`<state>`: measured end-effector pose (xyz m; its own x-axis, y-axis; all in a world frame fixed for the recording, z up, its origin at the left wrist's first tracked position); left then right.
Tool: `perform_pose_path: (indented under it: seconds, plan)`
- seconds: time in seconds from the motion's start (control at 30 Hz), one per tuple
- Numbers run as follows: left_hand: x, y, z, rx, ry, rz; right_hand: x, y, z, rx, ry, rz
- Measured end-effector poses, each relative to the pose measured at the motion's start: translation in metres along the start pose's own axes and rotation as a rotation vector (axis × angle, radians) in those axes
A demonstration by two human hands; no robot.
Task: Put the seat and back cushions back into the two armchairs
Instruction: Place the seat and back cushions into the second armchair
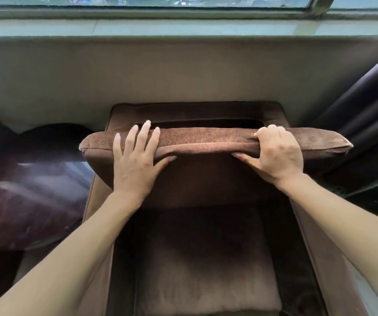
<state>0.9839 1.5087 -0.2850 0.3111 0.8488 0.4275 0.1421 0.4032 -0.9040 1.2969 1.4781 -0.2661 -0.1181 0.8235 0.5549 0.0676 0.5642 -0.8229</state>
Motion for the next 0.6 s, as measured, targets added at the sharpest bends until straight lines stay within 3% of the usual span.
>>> perform_pose_path:
  seconds: [0.6]
  plan:
    - [-0.022,0.061,-0.020,-0.010,-0.100,-0.667,-0.043,0.048,-0.001,0.062,0.105,-0.611]
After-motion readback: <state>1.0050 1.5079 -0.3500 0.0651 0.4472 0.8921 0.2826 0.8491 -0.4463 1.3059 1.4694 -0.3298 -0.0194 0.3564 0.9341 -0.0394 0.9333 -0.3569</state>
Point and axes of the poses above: each hand's wrist, its own x-axis towards the middle knuckle, its own y-axis out of the palm, z = x × y, the point moved 5 cm from there along x, towards the middle knuckle, and after that the axes turned 2 degrees about -x, right-handed, at the moved point
